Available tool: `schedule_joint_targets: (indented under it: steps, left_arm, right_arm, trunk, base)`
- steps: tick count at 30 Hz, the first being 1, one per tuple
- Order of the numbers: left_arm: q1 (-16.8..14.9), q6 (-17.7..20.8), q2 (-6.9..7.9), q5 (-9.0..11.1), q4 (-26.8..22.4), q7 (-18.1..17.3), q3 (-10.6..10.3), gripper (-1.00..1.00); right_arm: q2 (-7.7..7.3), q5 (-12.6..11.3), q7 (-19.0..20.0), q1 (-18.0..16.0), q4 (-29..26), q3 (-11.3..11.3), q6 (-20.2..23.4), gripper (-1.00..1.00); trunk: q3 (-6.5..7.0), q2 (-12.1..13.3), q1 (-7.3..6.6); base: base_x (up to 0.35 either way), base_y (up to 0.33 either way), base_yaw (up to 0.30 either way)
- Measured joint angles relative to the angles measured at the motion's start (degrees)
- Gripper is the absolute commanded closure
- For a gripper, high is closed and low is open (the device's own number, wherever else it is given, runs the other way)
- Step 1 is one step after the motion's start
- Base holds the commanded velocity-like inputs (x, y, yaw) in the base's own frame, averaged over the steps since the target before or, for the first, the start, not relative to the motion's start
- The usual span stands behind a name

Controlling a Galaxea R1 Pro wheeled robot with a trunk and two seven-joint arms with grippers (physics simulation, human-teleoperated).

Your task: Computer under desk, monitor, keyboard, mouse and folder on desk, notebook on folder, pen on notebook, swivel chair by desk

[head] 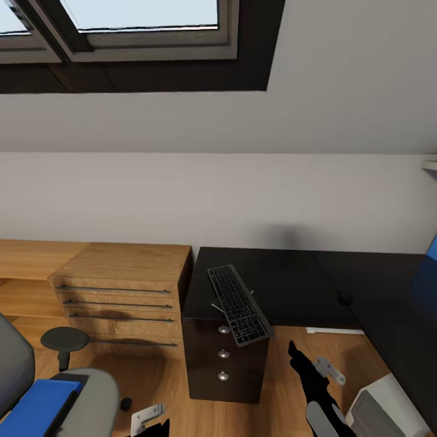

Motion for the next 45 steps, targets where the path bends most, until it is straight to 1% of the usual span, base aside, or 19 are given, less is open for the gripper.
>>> schedule_joint_targets:
  steps: [3, 4, 5, 6, 7, 9, 11, 12, 14, 15, 18, 19, 22, 28, 37, 41, 43, 44, 45]
  left_arm:
    - [0.0, 0.0, 0.0, 0.0, 0.0, 0.1, 0.0, -1.0]
    - [0.0, 0.0, 0.0, 0.0, 0.0, 0.0, 0.0, -1.0]
    - [0.0, 0.0, 0.0, 0.0, 0.1, 0.0, 0.0, -1.0]
    - [0.0, 0.0, 0.0, 0.0, 0.1, 0.0, 0.0, -1.0]
    - [0.0, 0.0, 0.02, 0.0, 0.1, 0.1, 0.0, -1.0]
    - [0.0, -0.1, 0.01, 0.0, 0.1, 0.1, 0.0, -1.0]
    - [0.0, -0.3, 0.01, 0.0, 0.1, 0.1, 0.0, -1.0]
    - [0.0, -0.4, 0.01, 0.0, 0.1, 0.1, 0.0, -1.0]
    - [0.0, -0.5, 0.0, 0.0, 0.1, 0.1, 0.0, -1.0]
    - [0.0, -0.5, 0.0, 0.0, 0.1, 0.1, 0.0, -1.0]
    - [0.0, -0.6, 0.0, 0.0, 0.1, 0.1, 0.0, -1.0]
    - [0.0, -0.6, 0.02, 0.0, 0.1, 0.1, 0.0, -1.0]
    - [0.0, -0.6, 0.01, 0.0, 0.1, 0.2, 0.0, -1.0]
    - [0.0, -0.6, 0.06, 0.0, 0.1, 0.2, 0.0, -1.0]
    - [0.0, -0.6, 0.03, 0.0, 0.2, 0.3, 0.0, -1.0]
    - [0.0, -0.6, 0.02, 0.0, 0.2, 0.2, 0.0, -1.0]
    - [0.0, -0.6, 0.03, 0.0, 0.2, 0.2, 0.0, -1.0]
    - [0.0, -0.6, 0.03, 0.0, 0.2, 0.3, 0.0, -1.0]
    - [0.0, -0.6, 0.02, 0.0, 0.2, 0.3, 0.0, -1.0]
  right_arm:
    - [-0.2, -0.3, 4.4, 0.0, 0.2, 0.2, 0.0, -1.0]
    - [-0.24, -0.2, 6.2, 0.0, 0.2, 0.3, 0.0, -1.0]
    - [-0.44, -0.2, 9.2, 0.0, 0.1, 0.4, 0.1, -1.0]
    - [-0.51, -0.2, 10.4, 0.0, 0.1, 0.4, 0.2, -1.0]
    - [-0.71, -0.3, 12.5, 0.1, 0.0, 0.3, 0.8, -1.0]
    - [-1.25, -0.4, 15.1, 0.1, 0.0, 0.3, 2.6, -1.0]
    - [-1.61, -0.6, 16.4, 0.1, 0.1, 0.2, 4.0, -1.0]
    - [-1.85, -1.2, 17.2, 0.1, 0.1, 0.2, 5.2, -1.0]
    - [-2.01, -2.2, 17.7, 0.1, 0.1, 0.1, 6.1, -1.0]
    - [-2.13, -3.5, 18.1, 0.1, 0.0, 0.1, 6.7, -1.0]
    - [-2.25, -5.6, 18.4, 0.1, 0.0, 0.1, 7.4, -1.0]
    - [-2.29, -6.8, 18.5, 0.1, 0.0, 0.1, 8.0, -1.0]
    - [-2.38, -8.6, 18.6, 0.1, 0.0, 0.1, 9.9, -1.0]
    - [-2.45, -9.6, 18.7, 0.1, -0.1, 0.0, 12.0, -1.0]
    - [-2.38, -9.9, 18.7, 0.1, -0.4, 0.1, 12.6, -1.0]
    - [-2.39, -9.9, 18.7, 0.1, -0.7, 0.2, 16.3, -1.0]
    - [-2.4, -9.8, 18.7, 0.1, -0.7, 0.2, 17.1, -1.0]
    - [-2.4, -9.8, 19.4, 0.1, -0.8, 0.2, 18.2, -1.0]
    - [-2.4, -9.8, 19.6, 0.1, -0.8, 0.2, 18.3, -1.0]
  trunk:
    - [-0.54, -1.2, 0.66]
    - [-0.72, -1.6, 0.88]
    - [-0.9, -2.0, 1.1]
    - [-1.08, -2.4, 1.32]
    - [-1.26, -2.8, 1.54]
    - [-1.62, -3.6, 1.98]
    - [-1.98, -4.4, 2.42]
    - [-2.16, -4.8, 2.64]
    - [-2.52, -5.6, 3.08]
    - [-2.7, -6.0, 3.3]
    - [-3.24, -7.2, 3.96]
    - [-3.42, -7.6, 4.18]
    - [-3.96, -8.8, 4.84]
    - [-5.03, -11.2, 6.16]
    - [-6.65, -14.9, 8.13]
    - [-7.37, -16.5, 9.01]
    - [-7.73, -17.3, 9.45]
    - [-7.91, -17.7, 9.67]
    - [-8.09, -18.1, 9.89]
  base:
    - [0.0, 0.0, 0.0]
    - [0.0, 0.0, 0.0]
    - [0.0, 0.0, 0.0]
    - [0.0, 0.0, 0.0]
    - [0.0, 0.0, 0.0]
    - [0.0, 0.0, 0.0]
    - [0.0, 0.0, 0.0]
    - [0.0, 0.0, 0.0]
    - [0.0, 0.0, 0.0]
    - [0.0, 0.0, 0.0]
    - [0.0, 0.0, 0.0]
    - [0.0, 0.0, 0.0]
    - [0.0, 0.0, 0.0]
    - [0.0, 0.0, 0.0]
    - [0.0, 0.0, 0.0]
    - [0.0, 0.0, 0.0]
    - [0.0, 0.0, 0.0]
    - [0.0, 0.0, 0.0]
    - [0.0, 0.0, 0.0]
